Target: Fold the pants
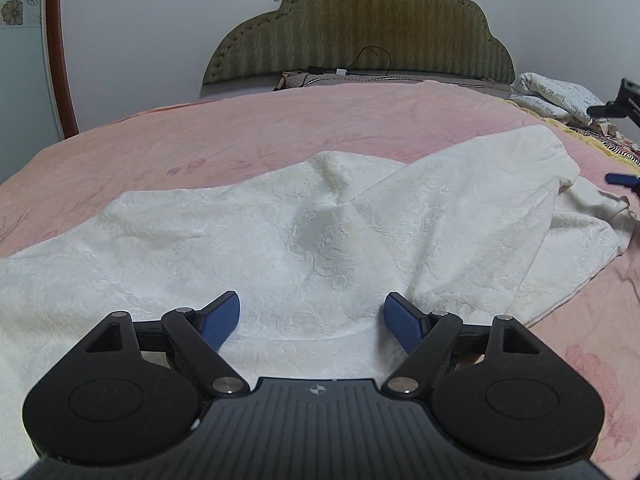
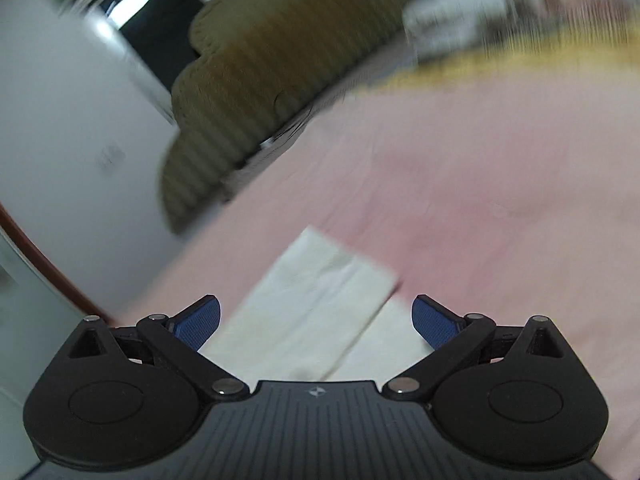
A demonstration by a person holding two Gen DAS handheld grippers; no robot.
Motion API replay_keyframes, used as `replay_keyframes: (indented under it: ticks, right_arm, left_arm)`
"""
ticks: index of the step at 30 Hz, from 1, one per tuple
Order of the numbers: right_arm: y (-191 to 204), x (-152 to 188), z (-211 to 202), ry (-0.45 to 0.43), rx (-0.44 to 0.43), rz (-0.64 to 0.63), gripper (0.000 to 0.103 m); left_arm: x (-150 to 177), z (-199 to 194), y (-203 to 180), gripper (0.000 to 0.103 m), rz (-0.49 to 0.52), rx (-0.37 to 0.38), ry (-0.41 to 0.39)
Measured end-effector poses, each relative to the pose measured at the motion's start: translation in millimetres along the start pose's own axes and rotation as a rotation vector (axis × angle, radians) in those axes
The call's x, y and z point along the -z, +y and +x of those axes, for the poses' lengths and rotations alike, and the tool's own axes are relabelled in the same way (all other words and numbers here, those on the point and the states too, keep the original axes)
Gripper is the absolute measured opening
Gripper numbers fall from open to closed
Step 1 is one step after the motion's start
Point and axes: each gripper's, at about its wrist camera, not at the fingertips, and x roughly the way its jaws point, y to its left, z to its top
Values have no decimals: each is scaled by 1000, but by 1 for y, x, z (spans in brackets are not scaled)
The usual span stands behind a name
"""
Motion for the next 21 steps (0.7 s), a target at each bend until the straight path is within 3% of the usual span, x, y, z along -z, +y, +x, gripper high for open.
replay_keyframes:
  ticks: [2, 3, 9, 12, 14, 15, 17, 19, 21]
  right_arm:
    - [-19, 6, 9, 67, -135, 191, 103]
    - [-21, 10, 13, 89, -165, 226, 103]
    - [5, 18, 40, 148, -93, 72, 103]
    - [10, 13, 56, 125, -24, 43, 84]
    - [12, 9, 65, 92, 55, 11, 61]
    - [11, 7, 68, 72, 72, 10, 56]
    - [5, 4, 74, 56, 71, 35, 26]
    - [1, 1, 76, 58, 48, 46, 11]
    - [3, -2, 71, 44, 23, 23, 9]
  left_arm:
    - [0, 0, 0, 83, 0, -1, 0]
    - [0, 0, 0, 84, -1, -3, 1]
    - [0, 1, 0, 84, -3, -4, 2]
    - [0, 1, 0, 84, -3, -4, 2]
    - [0, 1, 0, 84, -2, -5, 2]
    - [0, 0, 1, 84, -2, -5, 0]
    - [-1, -4, -2, 80, 9, -21, -17]
    - [-5, -16, -11, 78, 57, -23, -52]
    - [-15, -27, -25, 78, 115, 27, -76]
